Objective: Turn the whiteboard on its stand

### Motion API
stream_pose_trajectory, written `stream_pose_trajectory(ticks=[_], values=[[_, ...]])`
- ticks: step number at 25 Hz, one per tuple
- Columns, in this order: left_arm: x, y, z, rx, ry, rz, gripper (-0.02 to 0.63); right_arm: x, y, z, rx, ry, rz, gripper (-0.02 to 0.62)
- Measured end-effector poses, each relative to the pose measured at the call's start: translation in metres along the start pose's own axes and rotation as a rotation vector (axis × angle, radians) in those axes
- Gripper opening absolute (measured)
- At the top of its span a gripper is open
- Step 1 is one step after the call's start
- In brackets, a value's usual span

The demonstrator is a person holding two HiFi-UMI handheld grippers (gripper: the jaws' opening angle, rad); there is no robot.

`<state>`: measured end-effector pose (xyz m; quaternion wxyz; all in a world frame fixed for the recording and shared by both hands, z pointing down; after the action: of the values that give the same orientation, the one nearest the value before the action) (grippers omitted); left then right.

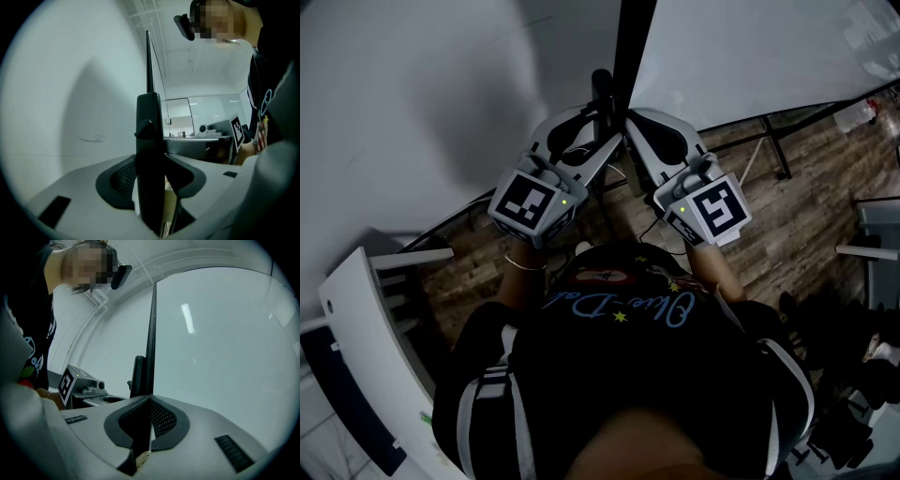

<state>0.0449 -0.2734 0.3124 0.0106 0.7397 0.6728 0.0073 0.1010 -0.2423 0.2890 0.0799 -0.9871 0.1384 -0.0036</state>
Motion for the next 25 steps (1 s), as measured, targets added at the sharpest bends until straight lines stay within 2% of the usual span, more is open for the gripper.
stream_pose_trajectory(ticks=[11, 17, 25], values=[[0.0, -0.015, 0.001, -0.01, -0.002, 0.011, 0.21, -0.014, 0.004, 0.001, 0.003, 0.005, 0.02, 0.018], [-0.003, -0.041, -0.001, -0.002, -0.015, 0.026, 0.209, -0.039, 0.012, -0.002, -0.003, -0.001, 0.04, 0.018], [-0.003, -0.043, 0.0, -0.02, -0.011, 0.033, 0.207, -0.04, 0.012, -0.002, 0.003, 0.001, 0.042, 0.018]])
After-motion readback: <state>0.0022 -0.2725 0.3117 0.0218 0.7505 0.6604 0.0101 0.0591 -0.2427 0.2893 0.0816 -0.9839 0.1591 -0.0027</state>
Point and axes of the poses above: the fingertips, and each gripper's own axes: y forward along the fingers, x to its right, z out of its top, the point moved 3 cm from there along -y, backward along the fingers, and after that the axes turned 12 degrees about -z, right-handed, at the moved point
